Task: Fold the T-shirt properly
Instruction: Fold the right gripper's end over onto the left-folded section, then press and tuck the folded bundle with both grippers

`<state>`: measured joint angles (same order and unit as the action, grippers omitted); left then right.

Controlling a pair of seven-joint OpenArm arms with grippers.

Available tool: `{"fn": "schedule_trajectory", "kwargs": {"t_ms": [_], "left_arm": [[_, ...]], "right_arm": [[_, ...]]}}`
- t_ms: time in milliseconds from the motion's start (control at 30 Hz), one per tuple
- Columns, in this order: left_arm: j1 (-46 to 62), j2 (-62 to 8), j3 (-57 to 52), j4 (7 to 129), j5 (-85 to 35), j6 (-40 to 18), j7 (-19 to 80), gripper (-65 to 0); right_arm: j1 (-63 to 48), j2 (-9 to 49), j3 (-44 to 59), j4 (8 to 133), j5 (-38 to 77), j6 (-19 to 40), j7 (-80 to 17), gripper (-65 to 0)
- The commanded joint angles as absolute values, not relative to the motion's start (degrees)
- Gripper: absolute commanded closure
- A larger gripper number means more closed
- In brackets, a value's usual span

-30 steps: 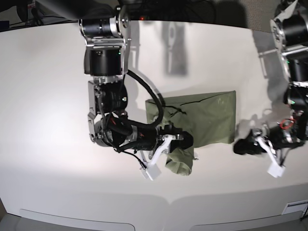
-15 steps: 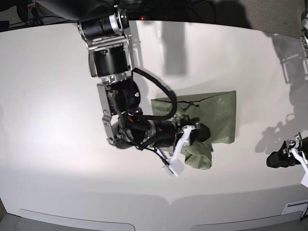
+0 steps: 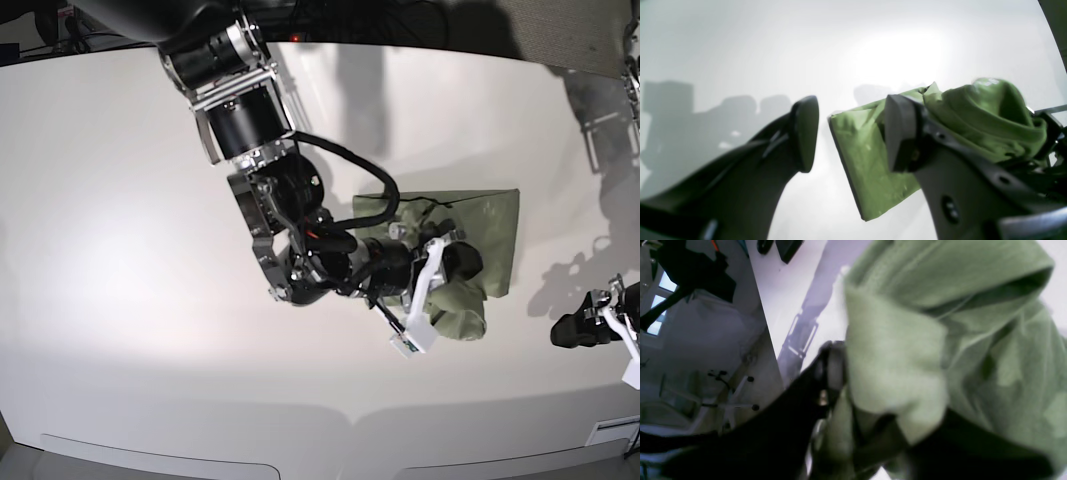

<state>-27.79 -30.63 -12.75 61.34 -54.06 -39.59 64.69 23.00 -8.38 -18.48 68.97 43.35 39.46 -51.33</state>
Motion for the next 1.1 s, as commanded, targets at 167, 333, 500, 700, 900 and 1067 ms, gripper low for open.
{"fn": "schedule_trajectory", "kwargs": {"t_ms": [167,333,500,700,900,1067], "left_arm": [[-29.5,-31.9,-13.0,62.3,-55.6,-40.0,63.4,-31.4],[-29.5,-31.9,-13.0,62.3,-55.6,-40.0,63.4,-31.4],[-29.5,-31.9,-13.0,62.3,-55.6,-40.0,63.4,-31.4],[-28.9,-31.9,-13.1,62.3,-64.4,-40.0,71.1,-31.4],[-27.3,-31.9,-14.3,70.6,-68.0,-40.0,73.7,-31.3],[-18.0,-29.3,-14.3,86.8,-74.1,-40.0,80.0,-31.3]], "right_arm": [[24.8,-9.0,-18.9,69.9,54.2,40.0,-55.5,-25.4],[24.8,-9.0,-19.1,69.9,65.2,40.0,-60.8,-25.4],[25.3,-9.0,-19.1,69.9,65.9,40.0,-60.2,-25.4],[27.5,-9.0,-19.1,69.8,36.2,40.0,-47.2,-25.4],[28.5,-9.0,-19.1,69.5,13.6,37.9,-33.4,-25.4],[31.5,-9.0,-19.1,62.1,9.7,35.7,-33.1,-25.4]]}}
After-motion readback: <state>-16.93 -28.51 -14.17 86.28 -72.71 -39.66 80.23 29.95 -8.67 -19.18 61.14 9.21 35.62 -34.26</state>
